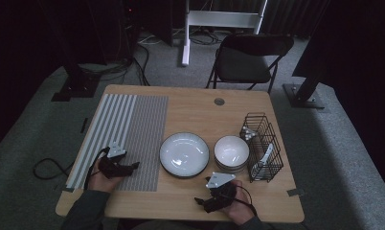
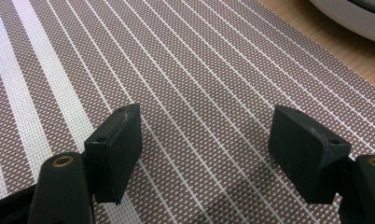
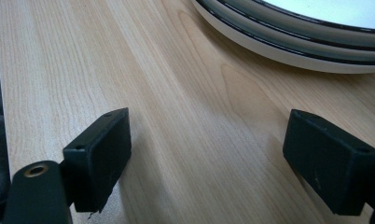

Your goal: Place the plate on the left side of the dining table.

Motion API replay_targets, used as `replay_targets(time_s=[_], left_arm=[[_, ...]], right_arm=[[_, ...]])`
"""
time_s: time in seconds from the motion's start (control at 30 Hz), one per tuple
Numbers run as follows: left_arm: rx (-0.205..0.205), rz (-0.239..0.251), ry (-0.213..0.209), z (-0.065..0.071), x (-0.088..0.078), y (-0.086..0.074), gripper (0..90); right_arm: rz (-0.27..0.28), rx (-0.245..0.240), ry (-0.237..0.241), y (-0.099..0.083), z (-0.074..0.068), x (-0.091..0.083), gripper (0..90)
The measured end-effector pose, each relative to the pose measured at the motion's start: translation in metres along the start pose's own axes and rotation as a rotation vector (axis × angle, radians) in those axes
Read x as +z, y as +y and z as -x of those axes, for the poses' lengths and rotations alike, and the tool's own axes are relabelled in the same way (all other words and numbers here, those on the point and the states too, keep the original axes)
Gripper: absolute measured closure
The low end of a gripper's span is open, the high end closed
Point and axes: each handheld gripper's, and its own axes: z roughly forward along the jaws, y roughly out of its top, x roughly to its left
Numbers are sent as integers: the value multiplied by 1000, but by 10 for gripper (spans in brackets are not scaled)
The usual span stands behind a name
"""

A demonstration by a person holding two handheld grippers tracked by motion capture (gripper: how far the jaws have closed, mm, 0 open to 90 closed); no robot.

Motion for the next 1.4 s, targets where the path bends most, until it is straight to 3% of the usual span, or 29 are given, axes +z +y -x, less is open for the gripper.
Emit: replay_targets(time_s=[1.03, 1.13, 1.2, 1.4], left_arm=[[-7, -3, 9, 1, 0, 1, 274], [-6, -12, 7, 3, -1, 2, 289], [3, -18, -1, 5, -2, 3, 347], [27, -24, -18, 10, -3, 6, 376]], right_arm=[[-3, -3, 2, 1, 0, 1, 136], [-3, -4, 2, 1, 0, 1, 137], [-2, -2, 1, 1, 0, 1, 139], [-2, -1, 1, 1, 0, 1, 140]])
